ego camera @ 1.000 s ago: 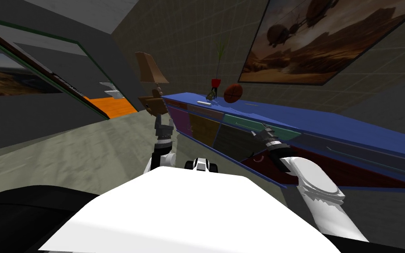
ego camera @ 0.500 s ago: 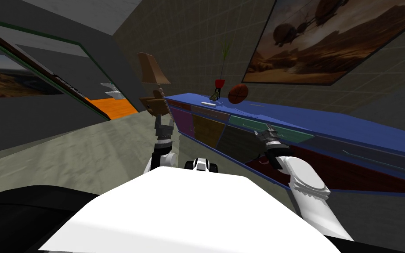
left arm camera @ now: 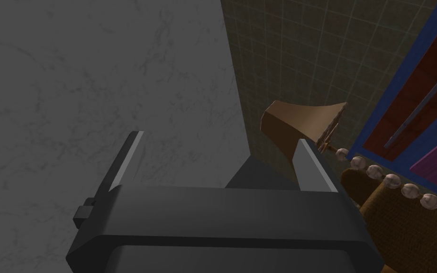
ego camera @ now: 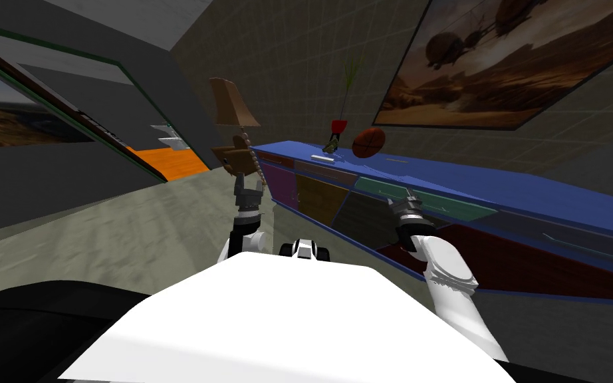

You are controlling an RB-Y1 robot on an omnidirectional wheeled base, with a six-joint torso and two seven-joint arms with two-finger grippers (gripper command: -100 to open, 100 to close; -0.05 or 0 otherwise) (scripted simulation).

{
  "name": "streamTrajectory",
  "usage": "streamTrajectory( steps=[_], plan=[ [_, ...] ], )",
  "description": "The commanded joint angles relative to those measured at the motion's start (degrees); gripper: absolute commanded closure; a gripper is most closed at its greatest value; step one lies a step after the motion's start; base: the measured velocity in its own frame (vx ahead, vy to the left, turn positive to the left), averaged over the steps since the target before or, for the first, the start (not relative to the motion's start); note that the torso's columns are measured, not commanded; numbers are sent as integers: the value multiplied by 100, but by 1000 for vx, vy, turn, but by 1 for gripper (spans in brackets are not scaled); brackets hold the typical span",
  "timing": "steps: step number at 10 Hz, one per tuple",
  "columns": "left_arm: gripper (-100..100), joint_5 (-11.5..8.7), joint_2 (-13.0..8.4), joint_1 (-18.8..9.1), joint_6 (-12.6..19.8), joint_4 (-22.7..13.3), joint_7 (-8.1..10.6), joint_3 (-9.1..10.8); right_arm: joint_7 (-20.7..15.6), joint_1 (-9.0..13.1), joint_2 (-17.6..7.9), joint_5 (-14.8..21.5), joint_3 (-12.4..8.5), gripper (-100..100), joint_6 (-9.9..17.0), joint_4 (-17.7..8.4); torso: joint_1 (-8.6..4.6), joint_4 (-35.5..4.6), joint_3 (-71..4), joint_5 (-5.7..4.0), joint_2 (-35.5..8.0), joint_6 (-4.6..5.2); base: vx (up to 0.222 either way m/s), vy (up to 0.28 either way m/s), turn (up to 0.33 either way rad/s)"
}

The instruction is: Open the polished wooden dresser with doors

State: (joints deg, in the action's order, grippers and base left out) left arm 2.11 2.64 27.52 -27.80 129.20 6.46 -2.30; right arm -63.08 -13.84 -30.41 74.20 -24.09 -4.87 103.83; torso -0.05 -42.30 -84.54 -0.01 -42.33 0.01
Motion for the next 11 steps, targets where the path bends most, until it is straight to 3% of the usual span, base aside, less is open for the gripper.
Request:
streamTrajectory(
  steps=[1, 4, 5, 7, 10, 11],
  plan=[
    [0, 0, 0, 0, 0, 0, 0, 0, -220, 199, 350, 70, -70, -100, 313, -207, 14, 1, -2, 4, 5, -1, 63, 186, -6],
    [0, 0, 0, 0, 0, 0, 0, 0, -358, 343, 596, 125, -91, -100, 573, -358, -1, 2, -3, -1, 4, -1, 48, 139, -4],
    [0, 0, 0, 0, 0, 0, 0, 0, -350, 330, 583, 125, -102, -100, 497, -338, -9, -1, 1, -2, -2, 1, 15, 50, -2],
    [0, 0, -1, 0, 0, 0, 0, 1, -229, 333, 277, -18, -182, -100, 461, -468, -20, 1, -4, -6, 7, 1, 67, 36, -19],
    [0, 0, -1, 0, 0, 0, 0, 1, -204, 322, 198, -43, -153, -100, 476, -479, 6, 1, -2, 2, 1, -1, 47, 25, -5],
    [0, 0, -1, 0, 0, 0, 0, 1, -266, 333, 366, 23, -158, 100, 477, -431, 1, -2, 5, 0, -8, 0, -30, -15, 17]
  ],
)
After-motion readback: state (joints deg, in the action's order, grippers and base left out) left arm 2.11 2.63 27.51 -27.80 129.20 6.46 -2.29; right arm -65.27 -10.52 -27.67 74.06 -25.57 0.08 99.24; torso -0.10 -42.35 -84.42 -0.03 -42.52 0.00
